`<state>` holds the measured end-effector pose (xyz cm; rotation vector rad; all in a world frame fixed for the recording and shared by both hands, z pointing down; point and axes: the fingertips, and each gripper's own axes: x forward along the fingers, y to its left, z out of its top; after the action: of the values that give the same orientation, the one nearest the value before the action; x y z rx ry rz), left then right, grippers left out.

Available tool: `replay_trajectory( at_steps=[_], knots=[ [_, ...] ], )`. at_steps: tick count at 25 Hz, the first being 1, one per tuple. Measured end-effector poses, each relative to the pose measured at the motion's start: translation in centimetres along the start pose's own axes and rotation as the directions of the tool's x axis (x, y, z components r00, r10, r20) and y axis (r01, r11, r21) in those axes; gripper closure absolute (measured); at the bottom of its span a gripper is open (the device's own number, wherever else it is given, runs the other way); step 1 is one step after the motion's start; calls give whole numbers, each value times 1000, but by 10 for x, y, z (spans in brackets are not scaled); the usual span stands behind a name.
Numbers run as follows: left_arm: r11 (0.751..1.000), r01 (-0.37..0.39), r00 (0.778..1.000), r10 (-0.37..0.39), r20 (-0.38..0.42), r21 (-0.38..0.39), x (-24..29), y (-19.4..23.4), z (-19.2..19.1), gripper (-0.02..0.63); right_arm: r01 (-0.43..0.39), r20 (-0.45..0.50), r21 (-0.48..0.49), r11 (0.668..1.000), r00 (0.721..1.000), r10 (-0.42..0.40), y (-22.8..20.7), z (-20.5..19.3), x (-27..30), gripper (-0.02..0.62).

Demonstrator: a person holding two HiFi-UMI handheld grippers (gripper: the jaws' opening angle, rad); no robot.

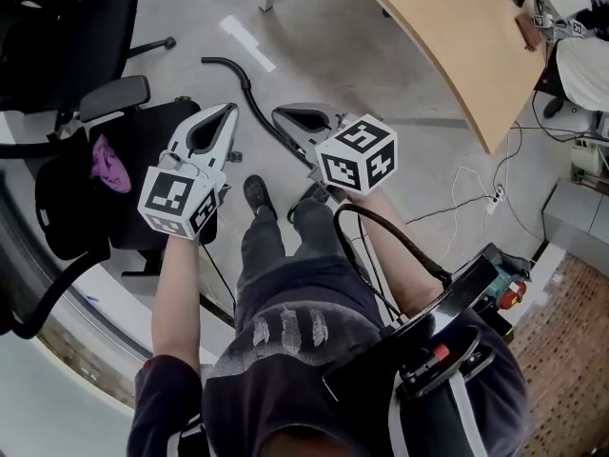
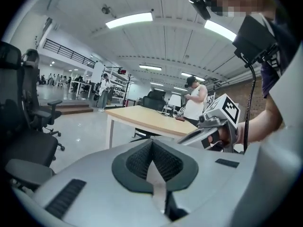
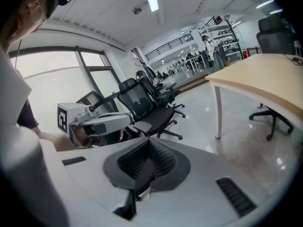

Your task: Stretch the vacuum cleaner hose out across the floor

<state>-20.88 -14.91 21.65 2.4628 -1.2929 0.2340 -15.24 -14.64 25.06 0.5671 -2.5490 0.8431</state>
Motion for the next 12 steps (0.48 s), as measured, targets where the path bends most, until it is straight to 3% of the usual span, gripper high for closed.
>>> replay_trajectory(
  at_steps=[6, 9, 12],
  knots=[
    [1000, -18, 999, 19, 38, -19, -32, -13, 27, 600, 72, 63, 42, 997, 995, -74, 13, 35, -17, 591],
    [1000, -18, 998, 18, 57, -9, -54, -18, 44, 600, 27, 87, 54, 998, 996, -32, 34, 48, -24, 591],
    [1000, -12, 998, 12, 59, -4, -69, -22, 52, 600, 34, 99, 43, 998, 994, -38, 48, 53, -33, 591]
  ],
)
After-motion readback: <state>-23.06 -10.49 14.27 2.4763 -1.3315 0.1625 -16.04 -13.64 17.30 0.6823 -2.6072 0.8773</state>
